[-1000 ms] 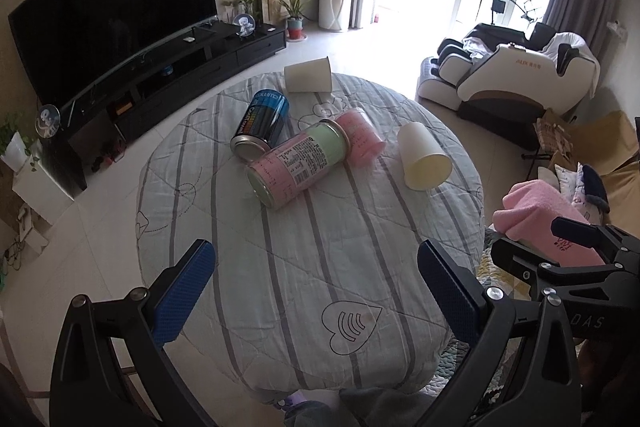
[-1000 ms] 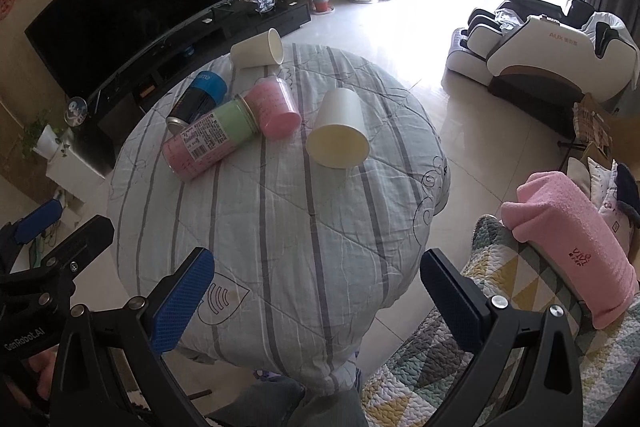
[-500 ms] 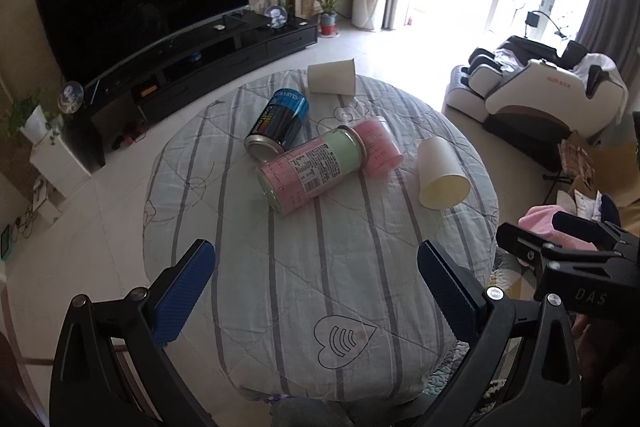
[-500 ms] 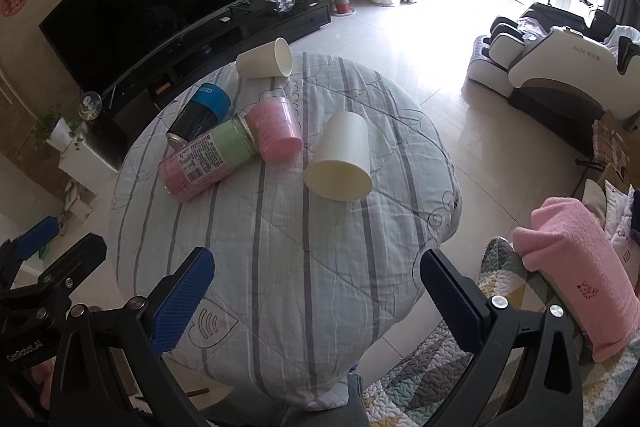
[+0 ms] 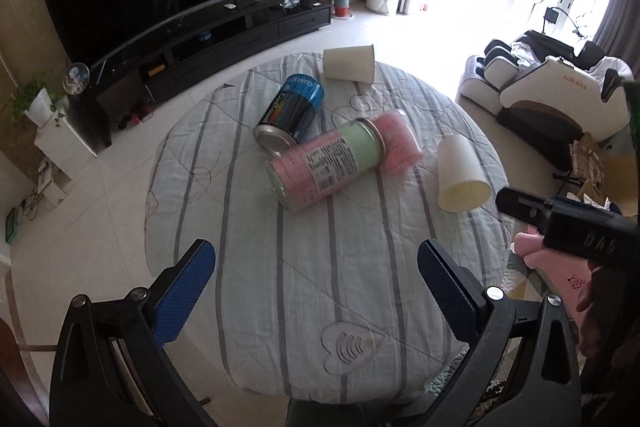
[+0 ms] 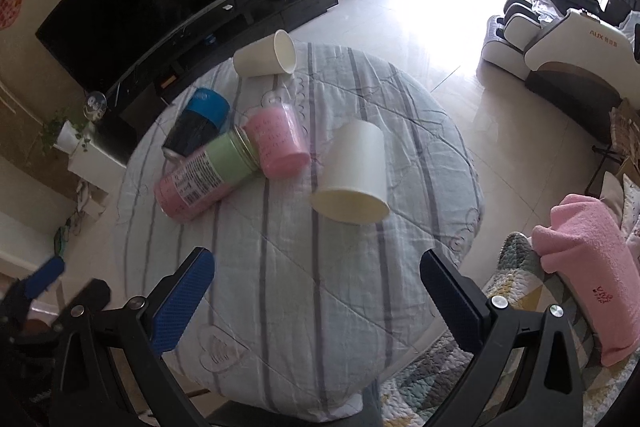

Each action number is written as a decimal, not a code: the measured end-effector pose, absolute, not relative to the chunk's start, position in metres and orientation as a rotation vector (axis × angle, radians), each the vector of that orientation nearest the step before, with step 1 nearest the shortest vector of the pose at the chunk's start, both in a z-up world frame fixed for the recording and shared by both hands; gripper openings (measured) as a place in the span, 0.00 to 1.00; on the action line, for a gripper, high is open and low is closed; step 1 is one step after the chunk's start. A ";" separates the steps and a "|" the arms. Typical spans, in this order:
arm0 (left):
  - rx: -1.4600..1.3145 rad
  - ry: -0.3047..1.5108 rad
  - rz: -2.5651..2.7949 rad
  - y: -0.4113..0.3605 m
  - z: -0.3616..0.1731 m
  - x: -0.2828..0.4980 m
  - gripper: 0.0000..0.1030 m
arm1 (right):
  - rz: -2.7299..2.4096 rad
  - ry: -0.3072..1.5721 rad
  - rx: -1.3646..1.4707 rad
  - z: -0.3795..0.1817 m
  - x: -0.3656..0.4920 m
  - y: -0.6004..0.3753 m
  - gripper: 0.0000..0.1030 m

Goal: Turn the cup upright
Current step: 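Move the right tool toward the upside-down white paper cup, then close the right gripper on the white paper cup's side, then lift the white paper cup with the right gripper and rotate it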

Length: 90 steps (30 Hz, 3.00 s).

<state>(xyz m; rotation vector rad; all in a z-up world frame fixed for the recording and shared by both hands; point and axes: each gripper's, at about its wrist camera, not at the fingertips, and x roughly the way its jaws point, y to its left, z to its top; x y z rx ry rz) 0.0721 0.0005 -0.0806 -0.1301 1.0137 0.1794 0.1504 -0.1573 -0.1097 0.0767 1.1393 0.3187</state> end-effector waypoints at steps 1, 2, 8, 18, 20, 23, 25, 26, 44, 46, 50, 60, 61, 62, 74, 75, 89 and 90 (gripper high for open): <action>-0.127 1.011 0.174 0.006 -0.081 0.078 0.99 | 0.320 1.139 0.094 -0.108 0.156 -0.154 1.00; -0.126 1.009 0.169 0.012 -0.081 0.083 0.99 | 0.320 1.140 0.115 -0.107 0.162 -0.150 1.00; -0.060 0.998 0.115 0.052 -0.080 0.123 0.99 | 0.268 1.164 0.295 -0.110 0.217 -0.111 1.00; 0.005 1.024 0.019 0.133 -0.091 0.205 0.99 | 0.076 1.177 0.667 -0.155 0.326 -0.038 1.00; 0.007 1.026 0.014 0.143 -0.095 0.221 0.99 | 0.037 1.186 0.714 -0.166 0.346 -0.028 1.00; 0.016 1.028 0.014 0.158 -0.100 0.246 0.99 | -0.033 1.233 0.755 -0.186 0.369 -0.018 1.00; 0.018 1.031 0.017 0.167 -0.104 0.262 0.99 | -0.089 1.240 0.797 -0.198 0.378 -0.016 1.00; 0.020 1.034 0.022 0.172 -0.108 0.271 0.99 | -0.112 1.242 0.809 -0.203 0.385 -0.015 1.00; -0.053 1.097 0.081 0.208 -0.145 0.315 0.99 | -0.192 1.316 0.671 -0.231 0.463 0.006 0.67; -0.056 1.097 0.084 0.209 -0.144 0.315 0.99 | -0.156 1.319 0.663 -0.230 0.463 0.008 0.66; -0.057 1.085 0.091 0.209 -0.139 0.310 0.99 | -0.105 1.291 0.575 -0.219 0.459 0.010 0.66; -0.064 1.040 0.099 0.206 -0.115 0.286 0.99 | 0.065 1.270 0.399 -0.162 0.413 0.006 0.66; -0.064 1.037 0.101 0.204 -0.113 0.281 0.99 | 0.095 1.269 0.363 -0.153 0.402 0.007 0.66; -0.068 1.033 0.101 0.202 -0.110 0.276 0.99 | 0.114 1.270 0.338 -0.147 0.396 0.007 0.66; -0.125 1.058 0.099 0.139 -0.098 0.161 0.99 | 0.363 1.447 0.056 -0.127 0.237 -0.019 0.66; -0.134 1.062 0.104 0.130 -0.100 0.147 0.99 | 0.376 1.467 0.039 -0.130 0.225 -0.023 0.66; -0.159 1.153 0.126 0.039 -0.143 0.037 0.99 | 0.477 1.611 -0.040 -0.239 0.116 -0.054 0.68; -0.151 1.152 0.125 0.035 -0.144 0.033 0.99 | 0.482 1.610 -0.031 -0.240 0.115 -0.057 0.70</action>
